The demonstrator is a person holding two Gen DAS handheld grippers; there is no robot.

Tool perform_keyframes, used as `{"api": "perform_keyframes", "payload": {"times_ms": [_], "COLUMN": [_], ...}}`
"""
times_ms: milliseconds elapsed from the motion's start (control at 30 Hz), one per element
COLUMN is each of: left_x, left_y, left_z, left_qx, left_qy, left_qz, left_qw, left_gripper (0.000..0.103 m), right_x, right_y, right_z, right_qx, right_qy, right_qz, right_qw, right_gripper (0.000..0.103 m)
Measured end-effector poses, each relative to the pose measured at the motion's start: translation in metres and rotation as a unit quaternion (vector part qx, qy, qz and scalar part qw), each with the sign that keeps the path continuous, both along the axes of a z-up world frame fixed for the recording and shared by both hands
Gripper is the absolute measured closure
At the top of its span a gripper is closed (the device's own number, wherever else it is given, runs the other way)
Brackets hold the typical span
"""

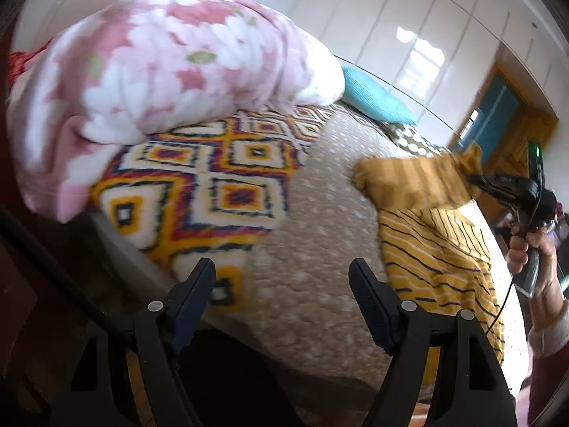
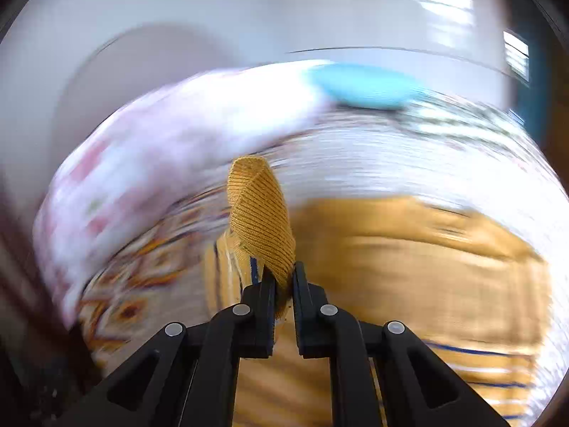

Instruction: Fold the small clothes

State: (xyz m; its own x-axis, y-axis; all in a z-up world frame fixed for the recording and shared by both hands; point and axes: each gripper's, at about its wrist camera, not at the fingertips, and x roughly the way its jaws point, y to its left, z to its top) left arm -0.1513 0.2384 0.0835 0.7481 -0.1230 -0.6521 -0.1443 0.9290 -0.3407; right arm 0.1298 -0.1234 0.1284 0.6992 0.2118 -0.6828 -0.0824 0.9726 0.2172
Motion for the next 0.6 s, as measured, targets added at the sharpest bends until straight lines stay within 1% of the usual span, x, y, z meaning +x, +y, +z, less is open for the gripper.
{"api": "perform_keyframes", "payload": {"times_ms": [33,100,167,200,233,300,367,400,433,467,500,533,567,600], "left_x": [0.004,0.013,0.022,0.026,0.031,0.041,0.051,0.057,0.061,0.066,0.070,0.075,0.080,0.087], "left_y": [-0.005,-0.017,-0.029,-0.037,-0.043,-0.057,-0.070,-0.076,-0.081,-0.087,-0.093,-0.098,-0.103,-0.110], "left_z": [-0.001,-0.002,-0.002,-0.002,-0.002,-0.002,-0.002,-0.003,-0.002,-0.002,-0.001,0.000,0.000,0.001], "left_qx": [0.000,-0.001,-0.002,-0.001,0.000,0.005,0.010,0.013,0.014,0.016,0.018,0.021,0.024,0.025], "left_qy": [0.002,0.008,0.013,0.015,0.018,0.026,0.036,0.042,0.045,0.048,0.048,0.049,0.050,0.049], "left_qz": [-0.006,-0.021,-0.035,-0.043,-0.049,-0.063,-0.075,-0.082,-0.088,-0.095,-0.101,-0.105,-0.108,-0.114], "left_qw": [1.0000,0.9998,0.9993,0.9990,0.9986,0.9976,0.9965,0.9957,0.9950,0.9943,0.9936,0.9931,0.9926,0.9919], "left_gripper": [0.027,0.027,0.027,0.027,0.027,0.027,0.027,0.027,0.027,0.027,0.027,0.027,0.027,0.027], "right_x": [0.004,0.008,0.008,0.007,0.005,0.000,-0.010,-0.014,-0.016,-0.020,-0.026,-0.031,-0.037,-0.041], "right_y": [-0.037,-0.096,-0.150,-0.168,-0.185,-0.213,-0.233,-0.237,-0.239,-0.242,-0.244,-0.245,-0.250,-0.259], "right_z": [-0.006,-0.024,-0.050,-0.061,-0.072,-0.093,-0.100,-0.099,-0.097,-0.092,-0.086,-0.082,-0.078,-0.072], "right_qx": [0.010,0.019,0.019,0.016,0.019,0.068,0.115,0.122,0.115,0.089,0.051,0.028,0.011,0.010], "right_qy": [0.013,0.040,0.075,0.095,0.107,0.124,0.116,0.114,0.113,0.107,0.101,0.098,0.091,0.085], "right_qz": [-0.039,-0.103,-0.164,-0.185,-0.200,-0.205,-0.214,-0.214,-0.213,-0.218,-0.230,-0.240,-0.250,-0.252], "right_qw": [0.999,0.994,0.983,0.978,0.974,0.969,0.963,0.962,0.964,0.966,0.967,0.965,0.964,0.964], "right_gripper": [0.094,0.094,0.094,0.094,0.094,0.094,0.093,0.093,0.088,0.083,0.075,0.067,0.067,0.067]}}
